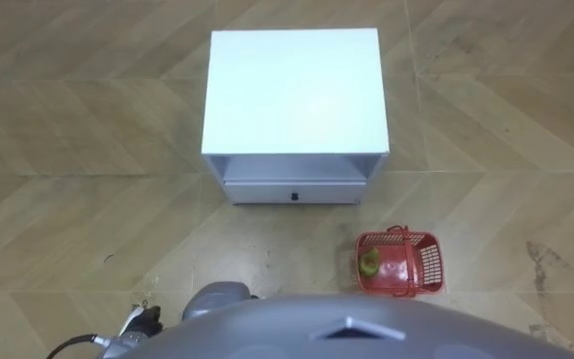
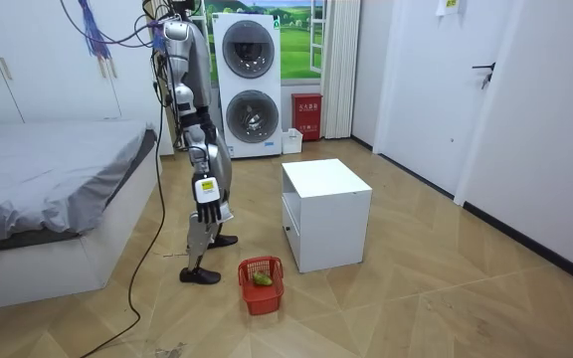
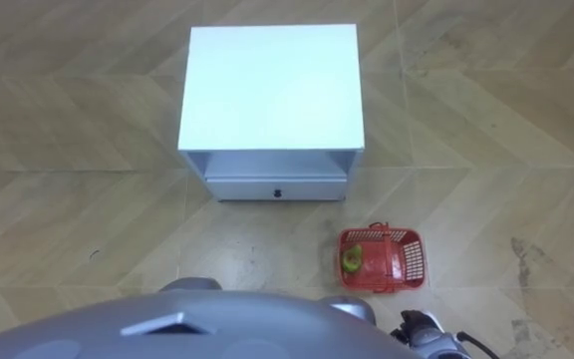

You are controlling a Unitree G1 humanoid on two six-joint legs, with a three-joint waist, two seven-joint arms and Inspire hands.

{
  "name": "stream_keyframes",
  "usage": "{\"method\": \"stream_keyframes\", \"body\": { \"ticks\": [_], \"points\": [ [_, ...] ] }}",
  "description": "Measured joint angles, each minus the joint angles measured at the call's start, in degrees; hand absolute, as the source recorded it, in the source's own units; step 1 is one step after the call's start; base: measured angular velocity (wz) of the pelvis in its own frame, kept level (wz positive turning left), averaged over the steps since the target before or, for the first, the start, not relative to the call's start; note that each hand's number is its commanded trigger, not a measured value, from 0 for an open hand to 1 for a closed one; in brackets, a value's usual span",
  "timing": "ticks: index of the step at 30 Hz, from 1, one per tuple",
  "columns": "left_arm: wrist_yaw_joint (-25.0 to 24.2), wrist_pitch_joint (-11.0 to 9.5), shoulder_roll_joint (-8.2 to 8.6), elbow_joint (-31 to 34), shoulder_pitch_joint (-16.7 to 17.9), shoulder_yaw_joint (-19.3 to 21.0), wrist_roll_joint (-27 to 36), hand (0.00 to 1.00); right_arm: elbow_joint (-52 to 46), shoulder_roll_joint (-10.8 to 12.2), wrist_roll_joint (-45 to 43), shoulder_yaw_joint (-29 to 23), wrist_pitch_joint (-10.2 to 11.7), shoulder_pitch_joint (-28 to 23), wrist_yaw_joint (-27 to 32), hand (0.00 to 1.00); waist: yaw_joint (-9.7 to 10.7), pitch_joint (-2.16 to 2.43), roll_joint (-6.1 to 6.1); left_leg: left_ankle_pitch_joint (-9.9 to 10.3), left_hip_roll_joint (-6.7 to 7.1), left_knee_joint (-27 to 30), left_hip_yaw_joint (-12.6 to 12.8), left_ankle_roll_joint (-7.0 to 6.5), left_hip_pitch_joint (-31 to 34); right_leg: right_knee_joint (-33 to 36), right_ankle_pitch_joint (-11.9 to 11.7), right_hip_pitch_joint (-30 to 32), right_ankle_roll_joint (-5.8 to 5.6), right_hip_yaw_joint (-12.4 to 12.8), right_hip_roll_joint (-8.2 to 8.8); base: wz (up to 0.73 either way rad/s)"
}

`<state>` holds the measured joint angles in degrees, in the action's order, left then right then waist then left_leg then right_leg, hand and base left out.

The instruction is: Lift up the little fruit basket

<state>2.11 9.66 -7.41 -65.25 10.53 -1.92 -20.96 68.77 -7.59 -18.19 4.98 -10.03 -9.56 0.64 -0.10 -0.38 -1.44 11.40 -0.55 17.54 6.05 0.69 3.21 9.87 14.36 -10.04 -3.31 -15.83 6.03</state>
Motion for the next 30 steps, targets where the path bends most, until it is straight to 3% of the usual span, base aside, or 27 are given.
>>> {"method": "stream_keyframes", "body": {
  "ticks": [9, 12, 15, 17, 21, 23, 24, 25, 26, 28, 30],
  "points": [
    [0.09, -0.24, 0.01, 0.17, 0.22, 0.01, -0.17, 0.00, -0.23, -0.02, -0.12, -0.06, 0.17, -0.06, 0.55, 0.00, 0.01, 0.02, 0.33, 0.29, -0.03, 0.37, -0.01, -0.07, 0.15, 0.08, 0.00, 0.02, 0.00, -0.02, 0.03, 0.00],
    [0.09, -0.30, 0.11, 0.19, -0.01, -0.12, -0.20, 0.00, -0.27, -0.24, -0.11, -0.06, 0.17, 0.12, 1.68, 0.00, -0.03, 0.08, 1.05, 1.21, -0.33, 2.15, 0.00, -0.25, 1.08, 1.13, 0.11, 0.61, -0.18, -0.09, 0.04, -0.01],
    [0.05, -0.55, 0.23, 0.14, -0.41, -0.06, -0.48, 0.00, -0.68, -0.84, 0.37, -0.69, 0.08, 0.66, 3.36, 0.00, -0.01, -0.21, 1.94, 2.58, -0.52, 4.70, 0.34, -0.94, 2.48, 3.66, 0.58, 2.02, -0.77, -0.17, 0.58, -0.03],
    [0.07, -0.98, 0.07, -0.58, -1.62, -0.04, -0.45, 0.00, -2.51, -1.56, 0.92, -1.74, 0.30, 0.77, 4.76, 0.00, 0.06, -0.35, 2.44, 3.24, -0.06, 6.43, 0.39, -1.94, 4.24, 9.44, 1.53, 5.69, -1.73, 0.24, 1.99, 0.00],
    [0.65, -2.92, -0.19, -2.22, -3.33, 2.11, 0.11, 0.00, -8.12, -1.60, 3.35, -6.29, 1.04, 2.76, 8.60, 0.00, -0.21, -0.42, 2.19, 3.69, 0.28, 9.05, 2.86, -4.19, 8.71, 18.05, 1.45, 14.12, -1.75, 3.69, 4.03, -0.26],
    [1.73, -4.84, -0.89, -2.40, -3.81, 4.76, 0.69, 0.00, -14.50, -1.20, 7.93, -7.53, 2.20, 5.02, 11.54, 0.00, -0.16, 0.17, 2.39, 4.34, -0.76, 11.25, 4.89, -5.99, 13.37, 22.37, 1.29, 19.44, -2.08, 5.43, 4.77, -0.35],
    [2.12, -5.28, -1.40, -2.94, -4.14, 5.16, 1.31, 0.00, -15.95, -0.88, 9.15, -7.58, 2.88, 5.41, 12.36, 0.00, 0.20, -0.02, 2.10, 4.64, -0.72, 12.39, 4.78, -6.46, 14.51, 27.39, 1.54, 20.92, -1.84, 5.53, 5.28, 0.08],
    [2.59, -6.41, -2.77, -3.87, -4.63, 5.14, 3.18, 0.00, -16.50, -0.38, 11.50, -7.64, 4.16, 6.37, 13.53, 0.00, 0.34, -0.02, 1.02, 5.37, -0.12, 14.59, 4.55, -7.26, 15.71, 37.91, 1.43, 21.65, -1.15, 5.91, 6.67, 0.26],
    [2.92, -7.30, -3.97, -4.41, -4.39, 5.17, 5.59, 0.00, -17.43, -0.09, 13.45, -8.18, 4.40, 7.64, 14.02, 0.00, -0.25, 0.40, 0.13, 6.29, 0.45, 16.79, 4.64, -7.70, 17.15, 46.03, 1.33, 21.15, -0.86, 6.81, 7.54, 0.17],
    [3.59, -7.44, -5.11, -5.02, -4.53, 5.05, 8.21, 0.00, -17.93, -0.23, 18.21, -8.56, 6.37, 11.11, 15.79, 0.00, -0.35, 0.50, -0.33, 7.50, 0.42, 21.08, 4.66, -8.23, 20.56, 54.05, 0.54, 19.36, -0.29, 8.36, 7.95, 0.00],
    [4.42, -7.55, -6.04, -6.04, -5.28, 4.68, 10.36, 0.00, -18.01, -0.26, 22.41, -8.51, 7.58, 15.64, 17.07, 0.00, -0.27, 0.26, -0.88, 8.14, 0.40, 25.26, 4.61, -8.69, 25.50, 57.36, -0.57, 17.86, -0.61, 10.59, 7.93, 0.06]
  ]
}}
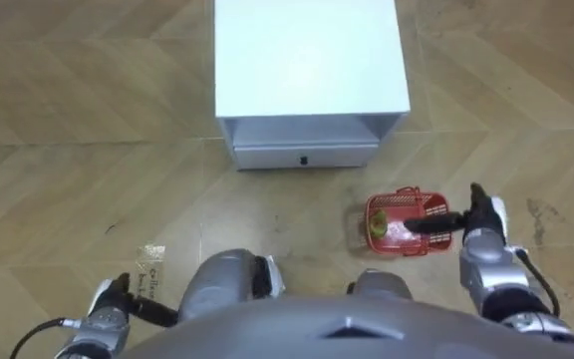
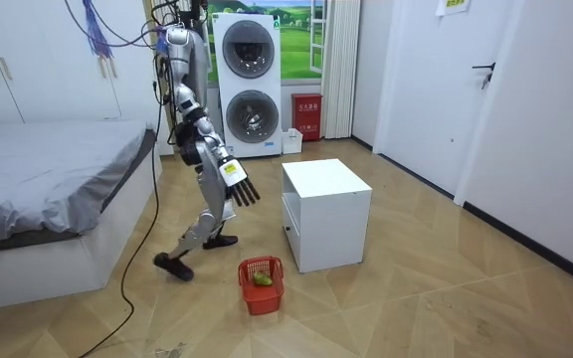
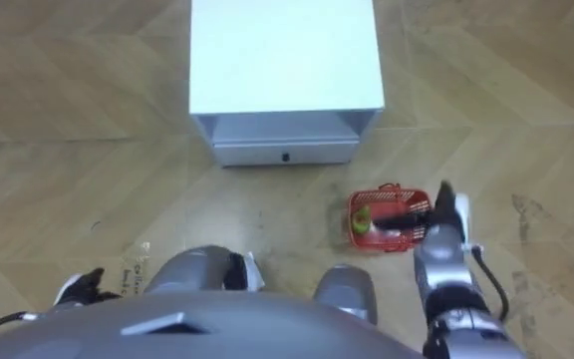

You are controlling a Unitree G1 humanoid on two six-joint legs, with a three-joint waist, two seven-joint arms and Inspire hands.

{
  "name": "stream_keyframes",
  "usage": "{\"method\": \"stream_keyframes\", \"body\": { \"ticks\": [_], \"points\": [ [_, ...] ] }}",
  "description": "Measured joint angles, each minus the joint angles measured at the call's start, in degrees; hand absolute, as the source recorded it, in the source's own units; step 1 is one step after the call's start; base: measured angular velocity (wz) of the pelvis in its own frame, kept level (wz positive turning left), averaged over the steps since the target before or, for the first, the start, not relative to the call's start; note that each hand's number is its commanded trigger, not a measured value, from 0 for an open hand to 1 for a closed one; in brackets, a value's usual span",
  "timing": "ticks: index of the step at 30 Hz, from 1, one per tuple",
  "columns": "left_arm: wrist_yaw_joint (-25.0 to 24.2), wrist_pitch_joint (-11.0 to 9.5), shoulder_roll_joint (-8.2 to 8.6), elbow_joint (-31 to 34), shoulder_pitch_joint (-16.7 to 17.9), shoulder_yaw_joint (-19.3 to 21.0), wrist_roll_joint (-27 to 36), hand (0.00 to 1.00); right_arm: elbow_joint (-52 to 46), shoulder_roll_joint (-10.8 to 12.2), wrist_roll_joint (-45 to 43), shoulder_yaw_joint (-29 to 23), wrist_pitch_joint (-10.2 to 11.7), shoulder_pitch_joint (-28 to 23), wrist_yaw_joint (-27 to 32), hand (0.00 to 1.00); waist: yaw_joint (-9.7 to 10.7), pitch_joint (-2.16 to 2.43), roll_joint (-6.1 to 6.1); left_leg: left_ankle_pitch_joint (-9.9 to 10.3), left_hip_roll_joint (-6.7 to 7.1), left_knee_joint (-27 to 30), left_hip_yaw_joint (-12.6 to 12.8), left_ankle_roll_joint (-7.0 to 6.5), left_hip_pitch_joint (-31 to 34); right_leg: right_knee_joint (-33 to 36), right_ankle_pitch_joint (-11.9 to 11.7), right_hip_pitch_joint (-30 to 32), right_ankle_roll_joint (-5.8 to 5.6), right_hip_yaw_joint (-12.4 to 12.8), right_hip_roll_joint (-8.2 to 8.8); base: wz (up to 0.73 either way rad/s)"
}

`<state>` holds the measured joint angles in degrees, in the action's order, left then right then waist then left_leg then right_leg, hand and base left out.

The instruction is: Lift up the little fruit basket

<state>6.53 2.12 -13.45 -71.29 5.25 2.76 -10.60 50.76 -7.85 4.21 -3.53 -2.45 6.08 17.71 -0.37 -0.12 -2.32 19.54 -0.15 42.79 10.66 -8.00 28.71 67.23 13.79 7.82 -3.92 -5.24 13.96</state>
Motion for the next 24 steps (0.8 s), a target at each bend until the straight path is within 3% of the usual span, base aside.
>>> {"method": "stream_keyframes", "body": {
  "ticks": [4, 5, 6, 7, 8, 10, 13, 14, 17, 19, 21, 23, 24],
  "points": [
    [2.34, 0.00, -1.10, -1.84, -4.96, -1.35, 4.09, 0.00, 0.81, -0.37, 4.92, 0.07, 2.53, 7.77, 2.33, 0.00, -0.21, -0.49, -0.68, 1.58, 0.06, 14.04, -0.48, -0.77, 16.41, -1.89, -0.93, -0.97, -0.30, 2.23, 0.67, 0.20],
    [3.17, 0.10, -1.28, -3.02, -7.57, -2.79, 5.55, 0.00, 1.09, -0.50, 5.72, 0.01, 2.74, 9.43, 2.29, 0.00, -0.05, -0.99, -1.33, 2.55, 0.92, 19.57, -0.44, -0.81, 21.13, -2.15, 0.67, -0.81, -0.91, 2.01, 2.12, 0.35],
    [3.51, 0.16, -1.29, -3.73, -8.61, -3.64, 6.57, 0.00, 1.53, -0.63, 6.16, -0.02, 3.14, 10.09, 2.18, 0.00, 0.17, -1.41, -1.44, 3.06, 1.48, 22.70, -0.43, -0.90, 23.31, 0.34, 4.87, -0.62, -1.67, 2.16, 2.35, 0.58],
    [4.08, 0.24, -0.95, -4.74, -10.65, -5.13, 7.73, 0.00, 2.79, -1.18, 6.88, -0.27, 3.67, 10.72, 2.10, 0.00, -0.02, -1.96, -1.44, 3.99, 1.91, 28.49, -0.36, -1.43, 27.32, 6.72, 10.97, 0.59, -1.53, 2.59, 2.65, 0.50],
    [4.21, -0.22, -0.69, -4.69, -11.55, -6.49, 7.83, 0.00, 3.00, -1.38, 7.07, -0.65, 3.44, 10.70, 2.15, 0.00, -0.82, -2.33, -1.68, 5.14, 1.92, 33.29, -0.27, -1.09, 30.83, 13.85, 13.86, 3.35, -0.87, 3.66, 2.94, 0.36],
    [4.51, -0.89, -0.79, -5.08, -12.37, -8.82, 7.87, 0.00, 2.92, -1.42, 7.10, -0.56, 3.43, 10.72, 2.15, 0.00, -1.43, -2.63, -2.32, 6.72, 1.80, 39.42, -0.07, -0.98, 35.28, 23.31, 15.93, 6.92, -0.48, 5.29, 2.92, 0.17],
    [4.59, -1.16, -0.53, -6.61, -11.92, -10.88, 7.86, 0.00, 2.94, -2.08, 7.62, -0.56, 3.53, 10.71, 2.15, 0.00, -1.28, -2.94, -3.01, 8.83, 2.15, 47.55, 0.31, -1.91, 39.80, 33.91, 17.07, 8.59, -0.57, 6.74, 3.06, 0.27],
    [4.62, -1.16, -0.51, -6.67, -11.57, -11.05, 7.99, 0.00, 2.92, -2.34, 7.61, -0.58, 3.72, 10.73, 2.15, 0.00, -0.87, -2.94, -3.33, 9.23, 3.00, 49.73, 0.48, -2.08, 41.04, 36.79, 17.13, 8.57, -0.63, 6.72, 3.59, 0.35],
    [5.36, -1.88, -0.69, -6.90, -11.27, -12.78, 9.36, 0.00, 2.92, -2.87, 7.63, -0.56, 4.00, 10.87, 2.11, 0.00, 0.11, -3.00, -4.72, 9.75, 5.05, 53.26, 1.91, -2.60, 43.02, 42.18, 17.11, 8.03, -0.63, 6.61, 4.92, 0.42],
    [5.55, -2.57, -0.72, -7.29, -10.77, -13.45, 10.13, 0.00, 2.94, -2.93, 8.60, -0.48, 4.10, 10.85, 2.09, 0.00, 0.09, -3.07, -5.01, 10.58, 5.25, 55.43, 2.18, -2.63, 43.33, 44.41, 17.07, 7.19, -0.63, 6.62, 5.00, 0.19],
    [5.96, -3.14, -0.89, -8.58, -10.67, -13.98, 10.56, 0.00, 2.98, -2.91, 8.98, -0.09, 4.11, 10.54, 2.06, 0.00, 0.45, -2.92, -5.56, 10.92, 6.05, 56.83, 2.17, -2.38, 43.80, 45.90, 17.00, 6.28, -0.66, 6.37, 4.91, 0.24],
    [6.75, -3.97, -1.02, -8.59, -9.75, -14.34, 10.96, 0.00, 2.84, -2.91, 9.12, -0.02, 4.13, 9.51, 2.02, 0.00, 1.08, -2.52, -7.00, 10.70, 7.26, 57.46, 2.31, -1.97, 44.67, 47.28, 17.03, 5.93, -0.68, 6.25, 4.84, 0.28],
    [6.79, -4.24, -1.06, -8.57, -9.38, -14.34, 10.96, 0.00, 2.82, -2.91, 9.28, 0.00, 4.11, 9.34, 1.94, 0.00, 1.23, -2.53, -7.32, 10.69, 7.38, 57.57, 2.38, -1.94, 44.71, 47.55, 17.04, 5.86, -0.64, 6.31, 4.81, 0.22]
  ]
}}
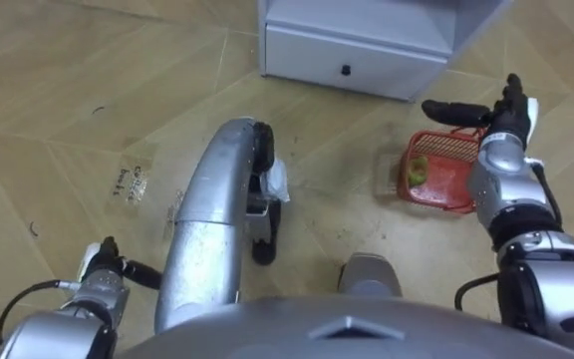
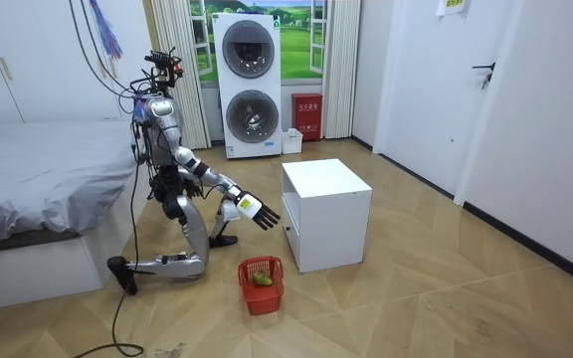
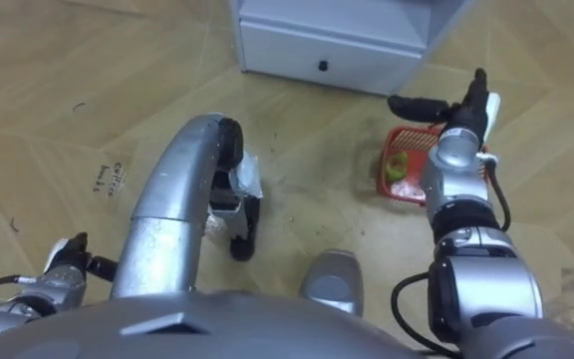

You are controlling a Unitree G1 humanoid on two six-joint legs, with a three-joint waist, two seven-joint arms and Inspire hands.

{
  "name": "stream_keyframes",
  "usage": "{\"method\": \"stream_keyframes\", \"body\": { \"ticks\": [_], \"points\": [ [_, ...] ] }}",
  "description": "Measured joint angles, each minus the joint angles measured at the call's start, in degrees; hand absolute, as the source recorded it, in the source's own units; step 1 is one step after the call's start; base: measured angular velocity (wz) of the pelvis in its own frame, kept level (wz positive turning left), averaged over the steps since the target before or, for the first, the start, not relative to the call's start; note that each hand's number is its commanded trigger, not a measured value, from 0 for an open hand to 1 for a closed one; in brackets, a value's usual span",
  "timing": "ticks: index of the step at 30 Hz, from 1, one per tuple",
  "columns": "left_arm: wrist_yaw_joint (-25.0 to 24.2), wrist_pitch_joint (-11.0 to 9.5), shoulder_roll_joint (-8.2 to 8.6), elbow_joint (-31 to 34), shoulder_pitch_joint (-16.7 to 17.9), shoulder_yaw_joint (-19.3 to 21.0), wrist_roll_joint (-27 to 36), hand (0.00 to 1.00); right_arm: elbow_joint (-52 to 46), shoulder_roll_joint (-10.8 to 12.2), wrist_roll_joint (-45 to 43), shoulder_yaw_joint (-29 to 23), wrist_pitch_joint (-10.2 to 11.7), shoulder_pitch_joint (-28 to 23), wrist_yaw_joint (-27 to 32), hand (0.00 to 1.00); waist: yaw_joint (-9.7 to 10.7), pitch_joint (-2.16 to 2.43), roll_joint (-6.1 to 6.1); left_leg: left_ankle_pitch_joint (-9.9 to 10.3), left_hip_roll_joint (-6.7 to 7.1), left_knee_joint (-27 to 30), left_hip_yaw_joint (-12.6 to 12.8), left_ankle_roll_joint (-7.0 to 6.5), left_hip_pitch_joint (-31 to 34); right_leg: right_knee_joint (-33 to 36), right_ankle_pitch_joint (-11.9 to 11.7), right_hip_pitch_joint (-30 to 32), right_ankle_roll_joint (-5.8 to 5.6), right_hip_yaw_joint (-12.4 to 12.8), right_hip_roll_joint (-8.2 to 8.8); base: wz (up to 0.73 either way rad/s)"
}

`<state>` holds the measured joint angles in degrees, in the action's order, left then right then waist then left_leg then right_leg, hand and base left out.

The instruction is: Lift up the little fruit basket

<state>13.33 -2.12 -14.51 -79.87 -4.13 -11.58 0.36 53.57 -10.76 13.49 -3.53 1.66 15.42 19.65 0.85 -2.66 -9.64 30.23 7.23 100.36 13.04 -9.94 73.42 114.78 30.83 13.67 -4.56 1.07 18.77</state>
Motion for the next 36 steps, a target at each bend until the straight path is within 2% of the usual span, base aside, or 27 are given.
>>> {"method": "stream_keyframes", "body": {
  "ticks": [3, 7, 8, 11, 17, 27, 36],
  "points": [
    [-0.03, -0.18, -0.19, -0.02, 2.05, -0.03, -0.05, 0.00, 0.02, -0.67, 0.85, -0.17, 0.00, -0.11, -0.75, 0.00, 1.04, 0.10, -1.02, 0.17, 0.50, 0.81, 0.38, 0.56, 0.40, 1.35, 0.32, -0.57, 0.07, 0.45, -0.22, 0.12],
    [-0.30, -1.13, -0.92, -0.12, 4.44, -0.08, -0.03, 0.00, -0.24, -3.87, 0.75, -0.19, 0.11, 0.18, -1.07, 0.00, 1.83, 0.28, -1.36, -0.06, 0.40, 2.54, 1.09, 1.35, 2.12, 4.34, 2.24, -0.70, 0.50, 1.15, 0.06, 0.06],
    [-0.49, -1.17, -1.05, -0.11, 4.91, -0.16, -0.03, 0.00, -0.39, -4.65, 0.74, -0.20, 0.16, 0.19, -1.00, 0.00, 2.02, 0.09, -1.10, -0.26, 0.16, 2.50, 0.78, 1.83, 2.21, 4.57, 2.58, -0.50, 0.76, 1.17, -0.37, 0.00],
    [-0.58, -1.12, -1.34, -0.10, 6.64, -0.23, 0.00, 0.00, -0.54, -6.26, 0.77, -0.26, 0.16, 0.22, -0.83, 0.00, 2.14, 0.13, -1.16, -0.39, -0.27, 2.00, 0.51, 2.90, 1.99, 4.79, 2.68, -0.01, 0.88, 1.58, -0.85, -0.05],
    [-1.67, -0.99, -1.34, -0.05, 7.77, -0.26, -0.01, 0.00, -0.26, -9.80, 0.66, -0.43, 0.20, 1.28, 0.67, 0.00, 1.90, 0.11, -1.09, -0.45, -0.47, 1.65, 0.43, 3.29, 1.95, 4.83, 2.69, 0.33, 0.90, 1.57, -0.95, -0.01],
    [-3.62, -1.56, -2.05, -0.06, 7.33, -0.66, 0.00, 0.00, 3.30, -10.47, 0.79, -0.53, 0.26, 1.82, 0.63, 0.00, 1.82, 0.06, -0.97, -0.38, -0.42, 1.55, 0.63, 3.39, 1.94, 4.89, 2.69, 0.55, 0.89, 1.94, -0.66, 0.00],
    [-5.08, -1.43, -2.01, -0.04, 7.36, -1.25, -0.01, 0.00, 6.52, -10.51, 2.09, -0.46, 0.15, 1.82, -3.77, 0.00, 1.31, 0.00, -0.14, -0.32, -0.56, 1.04, 1.03, 3.68, 2.15, 4.89, 2.67, 1.43, 0.85, 2.03, -0.23, 0.00]
  ]
}}
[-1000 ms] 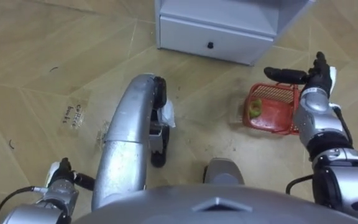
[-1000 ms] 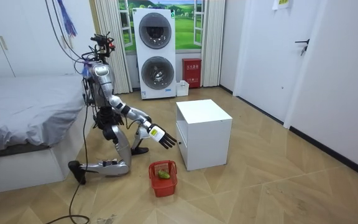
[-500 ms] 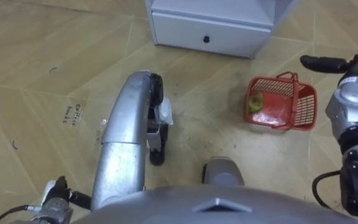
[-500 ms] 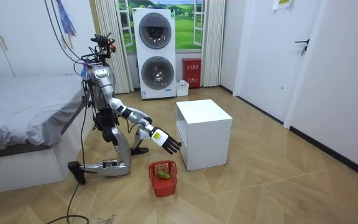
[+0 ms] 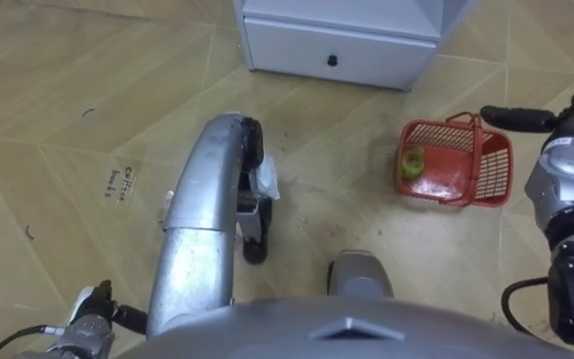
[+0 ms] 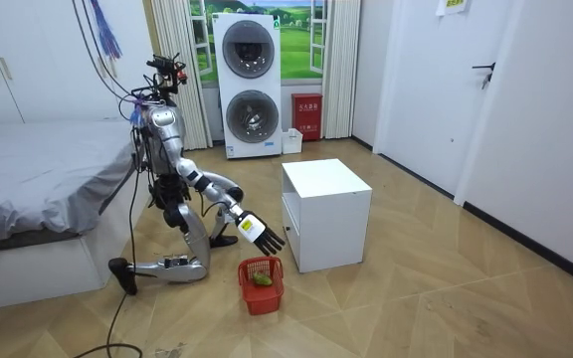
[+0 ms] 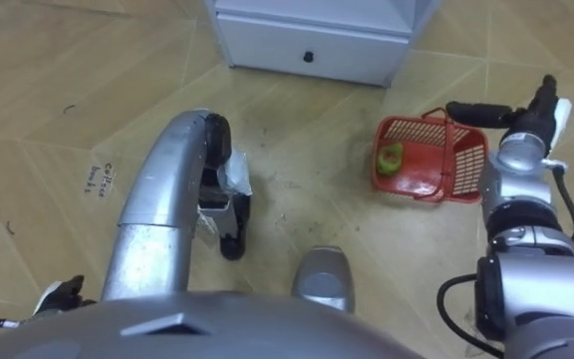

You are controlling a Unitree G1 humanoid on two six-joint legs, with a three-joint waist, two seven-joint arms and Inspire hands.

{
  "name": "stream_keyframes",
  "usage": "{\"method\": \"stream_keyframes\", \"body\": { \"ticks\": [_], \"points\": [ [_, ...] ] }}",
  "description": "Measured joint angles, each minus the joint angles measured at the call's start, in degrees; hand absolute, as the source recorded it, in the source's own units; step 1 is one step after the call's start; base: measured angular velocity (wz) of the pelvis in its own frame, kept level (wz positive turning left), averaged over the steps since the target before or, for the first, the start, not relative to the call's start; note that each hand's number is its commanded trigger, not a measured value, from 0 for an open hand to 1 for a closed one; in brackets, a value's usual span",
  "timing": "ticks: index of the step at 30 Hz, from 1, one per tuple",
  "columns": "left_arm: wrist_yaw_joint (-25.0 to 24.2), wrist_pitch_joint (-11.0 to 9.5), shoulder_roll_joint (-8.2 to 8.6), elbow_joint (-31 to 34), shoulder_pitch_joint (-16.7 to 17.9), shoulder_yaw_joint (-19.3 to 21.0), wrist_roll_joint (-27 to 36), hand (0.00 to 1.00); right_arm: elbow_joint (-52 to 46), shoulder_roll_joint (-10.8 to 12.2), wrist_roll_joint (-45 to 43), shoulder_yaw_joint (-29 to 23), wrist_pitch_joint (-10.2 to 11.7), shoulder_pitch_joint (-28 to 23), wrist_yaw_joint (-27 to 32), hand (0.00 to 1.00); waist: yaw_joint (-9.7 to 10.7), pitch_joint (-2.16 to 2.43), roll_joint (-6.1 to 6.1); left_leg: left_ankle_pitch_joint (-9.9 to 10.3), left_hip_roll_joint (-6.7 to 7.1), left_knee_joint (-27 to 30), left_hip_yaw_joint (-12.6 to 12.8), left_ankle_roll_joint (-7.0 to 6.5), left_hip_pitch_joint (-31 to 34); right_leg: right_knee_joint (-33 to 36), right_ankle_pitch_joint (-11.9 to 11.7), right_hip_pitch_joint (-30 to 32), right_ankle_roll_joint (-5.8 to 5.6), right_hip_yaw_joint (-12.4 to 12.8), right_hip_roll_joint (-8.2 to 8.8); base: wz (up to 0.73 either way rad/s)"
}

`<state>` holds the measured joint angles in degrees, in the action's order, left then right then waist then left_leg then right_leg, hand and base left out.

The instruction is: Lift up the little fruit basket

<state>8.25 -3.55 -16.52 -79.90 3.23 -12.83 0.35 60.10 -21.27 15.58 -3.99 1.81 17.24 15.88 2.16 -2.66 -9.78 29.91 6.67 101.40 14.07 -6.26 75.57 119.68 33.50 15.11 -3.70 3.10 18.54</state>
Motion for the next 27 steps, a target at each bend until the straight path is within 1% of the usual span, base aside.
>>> {"method": "stream_keyframes", "body": {
  "ticks": [3, 6, 7, 11, 13, 14, 18, 20, 24, 27],
  "points": [
    [-0.55, 0.07, -0.01, 0.01, 0.08, -1.05, -0.01, 0.00, 0.62, -0.08, 1.67, 0.25, -0.02, 0.00, -1.78, 0.00, -0.57, 0.01, 0.72, -0.15, -0.18, -0.18, 0.00, 0.27, 0.54, 0.18, 0.01, 0.91, -0.05, 0.06, -0.07, 0.00],
    [-2.38, 0.32, -0.04, 0.11, 0.08, -2.12, -0.01, 0.00, 3.27, -0.11, 2.36, 0.76, -0.01, 0.05, -4.02, 0.00, -1.23, -0.15, 1.41, -0.22, -0.24, -0.36, -0.02, 0.37, 0.80, 0.14, 0.13, 1.28, -0.25, 0.19, -0.14, 0.01],
    [-2.90, 0.56, -0.03, 0.19, 0.16, -3.01, 0.00, 0.00, 4.14, -0.14, 2.39, 1.70, -0.01, 0.07, -4.25, 0.00, -1.46, -0.14, 1.79, -0.23, -0.33, -0.42, 0.00, 0.40, 0.87, 0.18, 0.16, 1.47, -0.21, 0.29, -0.15, -0.03],
    [-3.66, 0.74, -0.05, 0.76, 0.02, -4.06, 0.02, 0.00, 7.15, -0.98, 5.66, 5.34, -0.11, 0.06, -4.94, 0.00, -3.09, -0.11, 3.01, -0.25, -0.95, -0.60, 0.32, 0.51, 0.89, 0.54, 0.21, 2.16, -0.21, 0.71, -0.11, -0.07],
    [-3.75, 1.04, -0.05, 1.34, 0.16, -4.23, 0.03, 0.00, 7.57, -1.14, 7.05, 5.60, -0.14, 0.06, -5.30, 0.00, -3.78, -0.12, 3.13, -0.39, -1.05, -0.89, 0.66, 0.78, 1.01, 0.84, 0.22, 2.87, -0.20, 1.27, 0.16, -0.07],
    [-3.88, 1.19, -0.04, 1.81, 0.16, -4.31, 0.06, 0.00, 7.89, -1.23, 7.84, 5.64, -0.14, 0.06, -5.87, 0.00, -4.10, -0.19, 3.37, -0.48, -1.06, -0.97, 0.67, 0.92, 1.09, 0.96, 0.23, 3.06, -0.19, 1.28, 0.19, -0.04],
    [-3.98, 1.20, 0.00, 2.29, 0.01, -4.35, 0.10, 0.00, 9.20, -1.29, 9.61, 6.88, -0.17, 0.07, -7.22, 0.00, -5.03, -0.13, 3.94, -0.59, -1.19, -1.17, 0.71, 1.10, 1.43, 1.10, 0.24, 3.65, -0.22, 1.37, 0.15, 0.00],
    [-4.01, 1.29, -0.01, 2.30, -0.30, -4.35, 0.15, 0.00, 10.05, -1.54, 10.83, 7.14, -0.18, 0.08, -7.34, 0.00, -5.56, -0.20, 4.18, -0.64, -1.24, -1.35, 0.81, 1.20, 1.73, 1.14, 0.31, 4.13, -0.22, 1.43, 0.25, 0.00],
    [-4.39, 1.74, -0.01, 2.30, -0.52, -4.35, 0.20, 0.00, 11.35, -1.62, 10.72, 7.17, -0.18, 0.29, -7.69, 0.00, -5.75, -0.24, 4.35, -0.77, -1.12, -1.71, 0.99, 1.43, 1.83, 1.11, 0.46, 4.46, -0.39, 1.44, 0.41, 0.01],
    [-5.16, 1.90, -0.01, 2.43, -0.53, -4.35, 0.20, 0.00, 11.88, -2.37, 10.64, 7.16, -0.18, 0.27, -8.57, 0.00, -5.58, -0.20, 4.41, -0.93, -1.12, -1.87, 1.02, 1.67, 2.41, 1.28, 0.60, 5.21, -0.15, 1.47, 0.51, 0.00]
  ]
}}
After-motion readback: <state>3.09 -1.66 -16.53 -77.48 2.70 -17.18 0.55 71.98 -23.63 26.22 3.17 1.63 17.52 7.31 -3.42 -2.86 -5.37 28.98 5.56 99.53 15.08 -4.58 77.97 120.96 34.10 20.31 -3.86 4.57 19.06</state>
